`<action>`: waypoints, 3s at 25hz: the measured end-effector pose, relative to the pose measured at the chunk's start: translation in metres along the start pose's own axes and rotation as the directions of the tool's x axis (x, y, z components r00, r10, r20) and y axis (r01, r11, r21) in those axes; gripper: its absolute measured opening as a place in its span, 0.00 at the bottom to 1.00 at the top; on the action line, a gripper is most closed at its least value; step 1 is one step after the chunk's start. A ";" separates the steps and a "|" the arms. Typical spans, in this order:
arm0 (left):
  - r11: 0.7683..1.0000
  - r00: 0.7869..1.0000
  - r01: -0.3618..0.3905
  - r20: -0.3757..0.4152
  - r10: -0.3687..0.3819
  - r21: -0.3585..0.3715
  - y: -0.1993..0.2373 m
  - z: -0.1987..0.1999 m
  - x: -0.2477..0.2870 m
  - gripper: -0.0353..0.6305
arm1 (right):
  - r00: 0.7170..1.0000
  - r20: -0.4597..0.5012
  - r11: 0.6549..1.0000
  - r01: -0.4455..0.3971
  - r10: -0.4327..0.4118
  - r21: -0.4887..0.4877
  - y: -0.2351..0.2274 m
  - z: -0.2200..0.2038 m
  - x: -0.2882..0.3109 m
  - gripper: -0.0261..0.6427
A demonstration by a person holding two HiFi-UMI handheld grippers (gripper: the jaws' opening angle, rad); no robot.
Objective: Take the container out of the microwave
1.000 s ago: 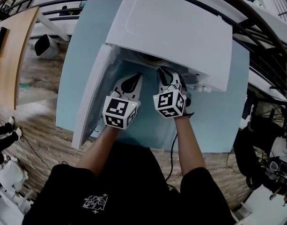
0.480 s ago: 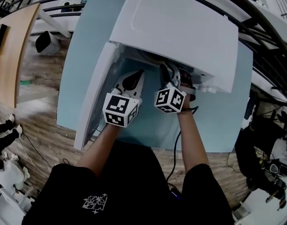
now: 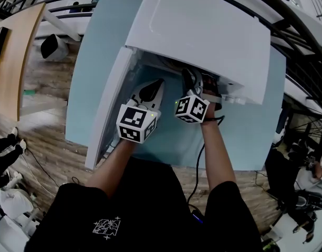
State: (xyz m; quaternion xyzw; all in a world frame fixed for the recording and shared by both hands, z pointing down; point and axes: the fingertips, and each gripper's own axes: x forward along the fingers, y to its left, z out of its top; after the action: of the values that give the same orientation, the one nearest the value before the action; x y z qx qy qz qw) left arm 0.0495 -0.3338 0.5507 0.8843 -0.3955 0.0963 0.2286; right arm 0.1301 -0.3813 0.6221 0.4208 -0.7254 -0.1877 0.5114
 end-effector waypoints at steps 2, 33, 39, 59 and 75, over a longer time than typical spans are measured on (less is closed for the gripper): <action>1.000 1.000 0.001 -0.003 -0.001 -0.001 0.000 0.000 -0.001 0.06 | 1.000 -0.007 1.000 0.000 0.000 -0.022 0.000 0.000 0.002 0.15; 1.000 1.000 0.022 0.005 -0.022 -0.007 0.001 0.008 -0.006 0.06 | 0.998 -0.057 0.984 -0.047 0.038 -0.173 -0.004 0.005 0.003 0.08; 1.000 1.000 0.016 0.008 -0.016 -0.006 0.001 0.009 -0.005 0.06 | 0.998 -0.059 0.981 -0.048 0.037 -0.190 -0.002 0.003 0.002 0.08; 1.000 1.000 0.004 0.028 -0.004 0.011 -0.015 0.012 -0.019 0.06 | 0.999 -0.038 0.975 -0.039 0.031 -0.219 0.005 0.006 -0.026 0.07; 1.000 0.999 -0.018 0.034 0.018 -0.004 -0.028 0.008 -0.040 0.06 | 1.000 -0.018 0.973 -0.025 0.022 -0.230 0.013 0.009 -0.059 0.07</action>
State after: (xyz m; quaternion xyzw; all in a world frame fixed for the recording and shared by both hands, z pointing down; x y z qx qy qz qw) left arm 0.0435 -0.2948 0.5197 0.8819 -0.4075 0.0824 0.2225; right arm 0.1241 -0.3274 0.5931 0.3516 -0.6997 -0.2609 0.5645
